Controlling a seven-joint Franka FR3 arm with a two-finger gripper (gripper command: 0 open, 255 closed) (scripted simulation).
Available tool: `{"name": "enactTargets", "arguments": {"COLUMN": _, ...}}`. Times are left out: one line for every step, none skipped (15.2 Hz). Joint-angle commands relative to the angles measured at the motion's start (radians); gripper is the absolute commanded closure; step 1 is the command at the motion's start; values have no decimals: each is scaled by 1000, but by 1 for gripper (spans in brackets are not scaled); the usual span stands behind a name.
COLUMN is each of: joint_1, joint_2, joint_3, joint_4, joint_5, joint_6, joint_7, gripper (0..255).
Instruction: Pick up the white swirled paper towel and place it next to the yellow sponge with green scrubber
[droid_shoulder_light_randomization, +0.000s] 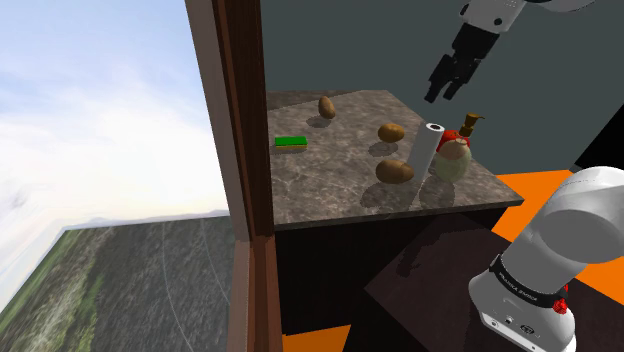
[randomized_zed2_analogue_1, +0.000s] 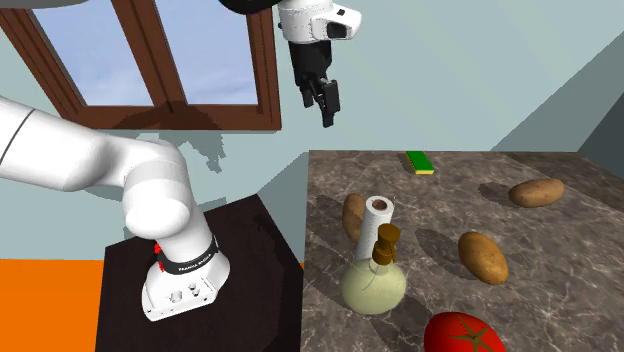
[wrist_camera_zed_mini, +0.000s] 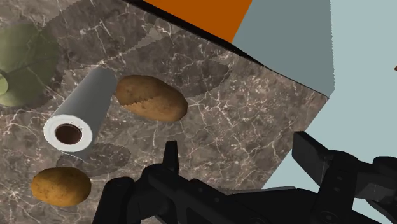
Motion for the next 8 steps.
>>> {"name": "enactTargets", "arguments": {"joint_1": -14, "joint_2": 0, "joint_3": -41, "joint_4": -42, "joint_5": -22, "joint_6": 49, "joint_7": -49, "gripper": 0}}
{"name": "enactTargets", "arguments": {"joint_1": -21, "joint_2": 6, "joint_3": -62, "joint_4": -57, "joint_5": -32, "joint_6": 72, "joint_7": -72, "gripper": 0}}
{"name": "enactTargets", "arguments": {"joint_1": -28, "joint_2": 13, "joint_3": -83, "joint_4": -71, "joint_5": -42, "joint_6": 97, "joint_7": -96, "gripper": 0}}
{"name": "enactTargets", "arguments": {"joint_1": -34, "joint_2": 22, "joint_3": -105, "joint_4": -83, "joint_5": -51, "joint_6": 121, "joint_7": -121, "gripper": 0}}
{"name": "enactTargets", "arguments": {"joint_1": -40, "joint_2": 33, "joint_3": -127, "joint_4": -94, "joint_5": -60, "joint_6": 146, "joint_7": -145, "gripper": 0}}
{"name": "enactTargets", "arguments": {"joint_1": -46, "joint_2": 46, "joint_3": -150, "joint_4": -104, "joint_5": -69, "joint_6": 171, "joint_7": -169, "gripper": 0}}
{"name": "enactTargets", "arguments": {"joint_1": -51, "joint_2": 60, "joint_3": -174, "joint_4": -112, "joint_5": -78, "joint_6": 197, "joint_7": -194, "gripper": 0}}
{"name": "enactTargets", "arguments": {"joint_1": -55, "joint_2": 76, "joint_3": -197, "joint_4": -119, "joint_5": -85, "joint_6": 223, "joint_7": -219, "gripper": 0}}
